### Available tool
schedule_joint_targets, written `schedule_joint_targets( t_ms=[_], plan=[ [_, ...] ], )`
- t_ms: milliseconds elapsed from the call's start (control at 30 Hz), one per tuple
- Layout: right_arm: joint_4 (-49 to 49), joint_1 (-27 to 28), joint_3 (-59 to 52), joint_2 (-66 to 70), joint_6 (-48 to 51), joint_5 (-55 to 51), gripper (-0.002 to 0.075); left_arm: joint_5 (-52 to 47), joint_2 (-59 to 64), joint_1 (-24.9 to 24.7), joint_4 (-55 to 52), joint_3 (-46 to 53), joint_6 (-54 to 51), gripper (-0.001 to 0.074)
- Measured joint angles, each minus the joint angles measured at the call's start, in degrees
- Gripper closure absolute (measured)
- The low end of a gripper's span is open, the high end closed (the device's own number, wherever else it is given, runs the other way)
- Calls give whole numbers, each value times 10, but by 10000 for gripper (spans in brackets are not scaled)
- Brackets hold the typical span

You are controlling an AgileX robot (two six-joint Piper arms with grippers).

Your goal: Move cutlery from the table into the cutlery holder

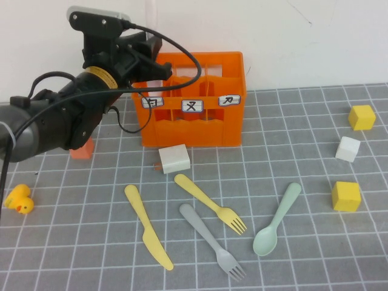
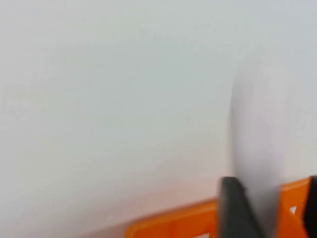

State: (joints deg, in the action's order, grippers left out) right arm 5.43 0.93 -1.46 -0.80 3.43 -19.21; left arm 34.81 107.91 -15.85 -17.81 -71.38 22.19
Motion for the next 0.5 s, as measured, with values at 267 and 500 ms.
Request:
schedule_joint_targets(
  t_ms=[267, 500],
  plan=[
    [0, 0, 0, 0, 0, 0, 729, -25, -17, 1, -21, 0, -3, 305],
    [0, 0, 0, 0, 0, 0, 729, -142, -154, 1, -30, 0, -7, 491]
  ],
)
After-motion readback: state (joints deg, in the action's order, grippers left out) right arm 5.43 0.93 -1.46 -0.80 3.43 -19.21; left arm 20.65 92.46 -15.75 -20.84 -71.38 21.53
